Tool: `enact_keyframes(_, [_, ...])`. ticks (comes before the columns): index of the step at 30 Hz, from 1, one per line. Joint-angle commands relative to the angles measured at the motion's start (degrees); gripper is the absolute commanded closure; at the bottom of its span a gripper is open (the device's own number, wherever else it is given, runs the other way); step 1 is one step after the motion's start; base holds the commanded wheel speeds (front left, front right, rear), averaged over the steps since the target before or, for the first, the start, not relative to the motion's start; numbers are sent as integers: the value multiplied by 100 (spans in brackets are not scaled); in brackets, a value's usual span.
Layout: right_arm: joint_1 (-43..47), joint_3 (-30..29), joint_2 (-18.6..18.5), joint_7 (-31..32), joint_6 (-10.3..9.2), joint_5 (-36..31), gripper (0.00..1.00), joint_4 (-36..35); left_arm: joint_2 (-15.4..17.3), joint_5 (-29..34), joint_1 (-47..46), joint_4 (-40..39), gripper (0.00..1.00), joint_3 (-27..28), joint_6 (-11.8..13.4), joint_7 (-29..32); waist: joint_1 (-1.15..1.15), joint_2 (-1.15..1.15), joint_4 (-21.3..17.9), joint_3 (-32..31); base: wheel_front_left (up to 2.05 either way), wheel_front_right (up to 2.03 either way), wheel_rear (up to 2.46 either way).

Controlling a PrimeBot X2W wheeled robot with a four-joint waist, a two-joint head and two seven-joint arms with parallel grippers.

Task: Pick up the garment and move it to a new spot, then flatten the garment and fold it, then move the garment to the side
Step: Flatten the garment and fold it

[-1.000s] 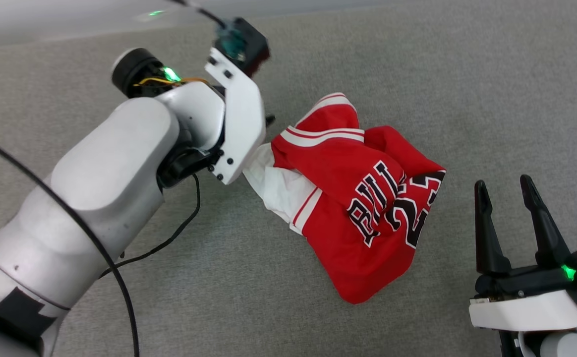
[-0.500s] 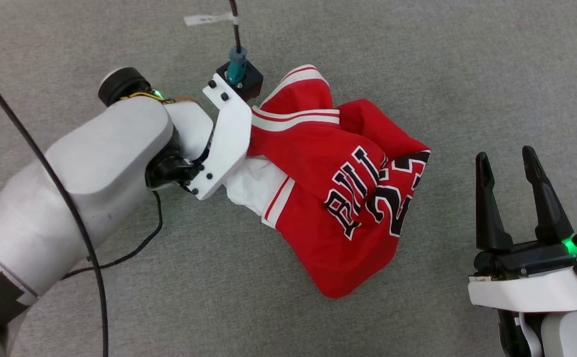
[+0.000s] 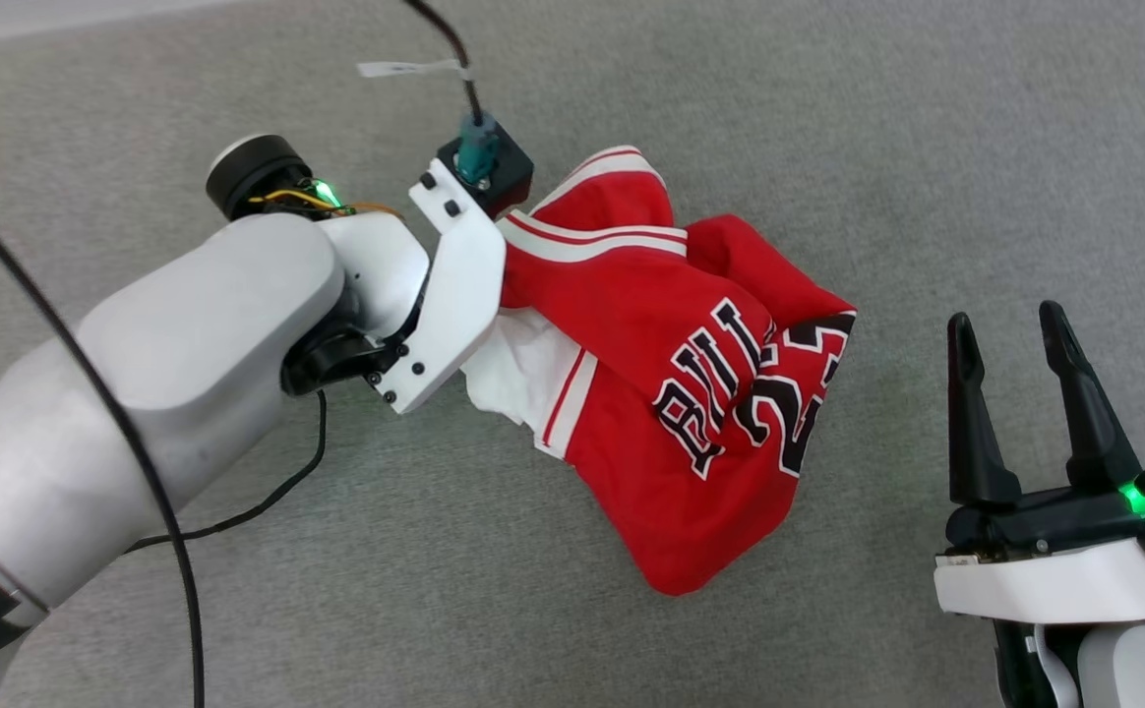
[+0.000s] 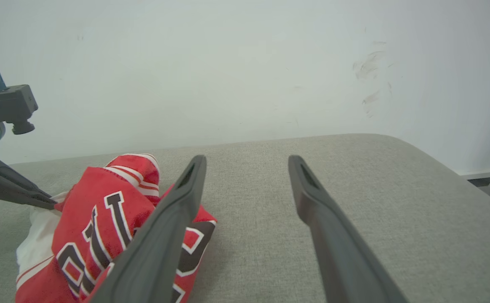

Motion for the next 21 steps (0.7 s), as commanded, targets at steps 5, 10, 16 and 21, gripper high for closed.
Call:
enact_keyframes(5, [238,-43,8,-11,-2,-112,0,30,534,-257,240,-314,100,13,0,-614,-1,0,406,-509,0,0,0])
enact_keyframes(10, [399,-53,7,-11,-2,-187,0,45,1159,-541,624,-336,100,95,14,-928,-1,0,643,-718,0,0,0])
enact_keyframes(16, [505,-69,7,-11,-2,-239,0,60,1697,-945,1349,-211,100,111,247,-1133,-1,0,807,-862,0,0,0])
enact_keyframes(21, [592,-79,7,-11,-2,-255,0,89,1980,-1253,1966,26,100,104,452,-1288,-1,0,868,-966,0,0,0])
